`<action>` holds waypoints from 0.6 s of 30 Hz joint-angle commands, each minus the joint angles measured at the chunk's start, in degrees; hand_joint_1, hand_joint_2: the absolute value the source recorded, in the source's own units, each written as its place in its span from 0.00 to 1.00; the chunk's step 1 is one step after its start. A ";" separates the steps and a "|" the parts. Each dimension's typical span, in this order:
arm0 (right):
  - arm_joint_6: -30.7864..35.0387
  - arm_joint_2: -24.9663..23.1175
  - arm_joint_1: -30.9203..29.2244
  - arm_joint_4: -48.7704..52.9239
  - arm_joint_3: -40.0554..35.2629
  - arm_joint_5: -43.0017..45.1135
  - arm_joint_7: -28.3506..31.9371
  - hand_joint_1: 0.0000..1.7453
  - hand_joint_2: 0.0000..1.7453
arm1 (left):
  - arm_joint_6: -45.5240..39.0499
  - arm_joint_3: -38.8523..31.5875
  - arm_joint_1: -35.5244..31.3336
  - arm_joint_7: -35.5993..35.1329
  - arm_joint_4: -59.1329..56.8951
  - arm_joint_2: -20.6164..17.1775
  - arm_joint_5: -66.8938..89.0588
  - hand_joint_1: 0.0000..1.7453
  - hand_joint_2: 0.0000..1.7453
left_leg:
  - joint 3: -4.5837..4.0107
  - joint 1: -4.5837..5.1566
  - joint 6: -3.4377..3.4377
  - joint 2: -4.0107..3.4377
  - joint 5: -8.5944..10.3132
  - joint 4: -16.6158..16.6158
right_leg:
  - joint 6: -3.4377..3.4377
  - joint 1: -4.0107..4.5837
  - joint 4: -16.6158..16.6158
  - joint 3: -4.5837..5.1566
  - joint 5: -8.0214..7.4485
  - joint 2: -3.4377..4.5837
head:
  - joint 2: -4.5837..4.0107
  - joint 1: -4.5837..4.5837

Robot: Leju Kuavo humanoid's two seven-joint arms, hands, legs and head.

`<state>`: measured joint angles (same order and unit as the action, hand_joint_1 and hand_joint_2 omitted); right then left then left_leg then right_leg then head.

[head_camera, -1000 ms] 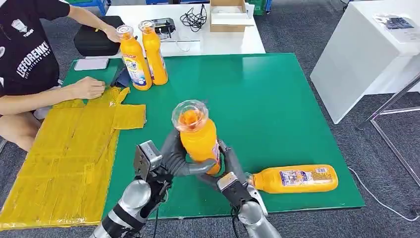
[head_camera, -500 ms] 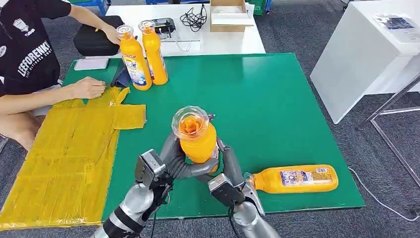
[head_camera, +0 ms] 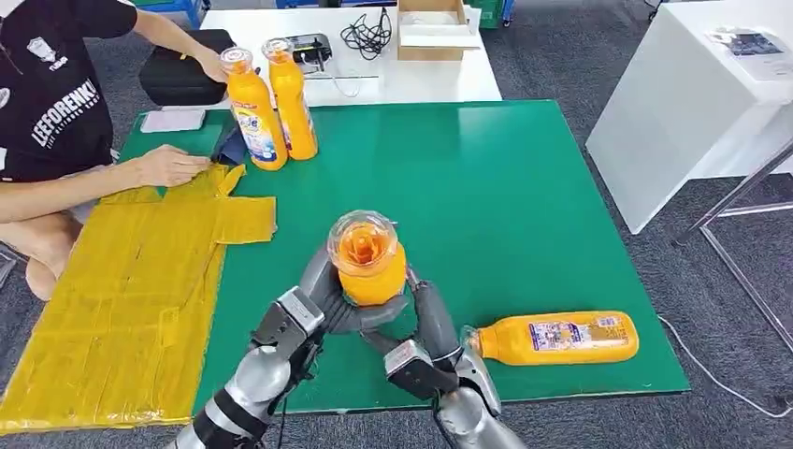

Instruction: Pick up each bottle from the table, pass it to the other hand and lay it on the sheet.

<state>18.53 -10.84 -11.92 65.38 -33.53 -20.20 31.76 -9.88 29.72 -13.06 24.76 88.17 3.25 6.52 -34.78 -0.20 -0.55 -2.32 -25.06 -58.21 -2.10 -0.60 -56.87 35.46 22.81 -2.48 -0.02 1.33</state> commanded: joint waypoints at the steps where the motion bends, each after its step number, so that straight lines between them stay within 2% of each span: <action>1: 0.12 9.89 6.32 18.68 4.10 -11.62 -5.41 0.00 1.00 | -12.51 -7.96 -15.97 -21.94 -19.09 -9.51 50.71 1.00 1.00 | 0.07 -0.01 0.03 0.28 0.06 0.05 | 0.04 0.00 0.02 -0.11 0.02 -0.12 | 0.00 -0.02; 2: -0.17 11.02 7.26 21.04 4.78 -14.86 -6.65 0.00 1.00 | -11.68 -9.06 -18.02 -24.85 -22.21 -9.61 57.00 1.00 1.00 | 0.18 -0.04 0.05 0.49 0.07 0.07 | 0.09 0.00 0.03 -0.26 0.05 -0.18 | 0.00 0.00; 3: -1.17 12.90 7.37 23.16 5.07 -20.37 -8.90 0.00 1.00 | -9.85 -10.22 -21.00 -31.12 -27.92 -10.63 68.54 1.00 1.00 | 0.09 -0.02 0.03 0.44 0.09 0.05 | 0.05 0.00 0.02 -0.15 0.03 -0.24 | 0.00 0.00; 6: -2.92 15.99 7.56 26.82 6.35 -26.29 -11.46 0.00 1.00 | -7.50 -12.85 -25.18 -34.57 -41.02 -11.52 77.20 1.00 1.00 | 0.24 -0.04 0.05 0.44 0.07 0.04 | 0.09 0.00 0.01 -0.28 0.02 -0.08 | 0.00 0.02; 7: -3.88 16.87 7.78 27.61 6.89 -26.01 -11.71 0.00 1.00 | -7.76 -13.39 -25.58 -34.51 -44.03 -11.77 78.27 1.00 1.00 | 0.17 0.00 0.03 0.20 0.07 0.06 | 0.06 -0.03 0.02 -0.16 -0.02 -0.01 | 0.00 -0.04; 9: -4.26 17.88 7.98 28.18 7.62 -26.44 -11.74 0.00 1.00 | -8.63 -14.50 -25.71 -34.60 -47.39 -12.00 78.91 1.00 1.00 | 0.37 -0.02 0.03 0.11 0.02 0.10 | 0.09 -0.02 0.07 -0.32 0.00 0.20 | 0.00 -0.02; 12: -2.56 21.06 9.88 30.28 9.78 -33.08 -14.86 0.00 1.00 | -7.67 -17.18 -24.68 -37.07 -53.47 -13.33 80.46 1.00 1.00 | 0.40 0.00 0.00 0.00 -0.01 0.10 | 0.05 -0.04 0.07 -0.33 0.01 0.26 | 0.00 -0.02; 13: -2.44 21.85 10.52 31.00 10.41 -32.92 -14.80 0.00 1.00 | -8.81 -17.67 -23.86 -36.79 -53.79 -13.87 80.48 1.00 1.00 | 0.45 -0.01 0.01 -0.01 -0.03 0.12 | 0.05 -0.04 0.08 -0.37 0.02 0.31 | 0.00 -0.02; 14: -3.58 24.41 11.05 31.47 10.44 -37.63 -17.21 0.00 1.00 | -7.42 -19.08 -23.24 -37.71 -55.38 -14.11 80.33 1.00 1.00 | 0.52 -0.01 0.01 -0.02 -0.07 0.15 | 0.05 -0.04 0.11 -0.46 0.05 0.35 | 0.00 -0.02; 15: -3.32 25.33 11.52 31.82 11.03 -37.55 -17.09 0.00 1.00 | -8.32 -19.37 -22.38 -37.67 -55.53 -14.50 80.47 1.00 1.00 | 0.40 0.02 0.00 -0.07 -0.05 0.11 | 0.03 -0.06 0.07 -0.33 0.02 0.31 | 0.00 0.00; 16: -2.63 28.18 12.21 32.62 11.58 -40.56 -17.43 0.00 1.00 | -7.95 -20.87 -21.58 -37.60 -56.88 -14.61 79.91 1.00 1.00 | 0.29 0.04 0.00 -0.09 -0.01 0.09 | 0.02 -0.07 0.04 -0.22 0.01 0.24 | 0.00 -0.02; 17: -2.51 29.61 12.65 33.04 11.95 -40.28 -16.49 0.00 1.00 | -8.41 -21.50 -21.17 -37.13 -57.36 -14.48 79.61 1.00 1.00 | 0.53 0.01 0.01 -0.08 -0.11 0.14 | 0.04 -0.06 0.12 -0.46 0.06 0.41 | 0.00 -0.02; 18: -2.47 30.54 13.17 33.48 12.82 -39.30 -15.76 0.00 1.00 | -8.90 -21.84 -21.02 -36.83 -57.76 -14.36 79.71 1.00 1.00 | 0.43 0.03 0.01 -0.08 -0.09 0.13 | 0.04 -0.07 0.09 -0.38 0.05 0.36 | 0.00 -0.02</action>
<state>15.69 7.66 -2.04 93.41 -25.03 -56.05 16.00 -18.05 13.86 -33.07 -12.37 46.92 -9.66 86.55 -34.76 -0.17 -0.55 -2.53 -25.06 -58.21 -2.10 -0.61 -56.88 35.47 22.77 -2.30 -0.02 1.31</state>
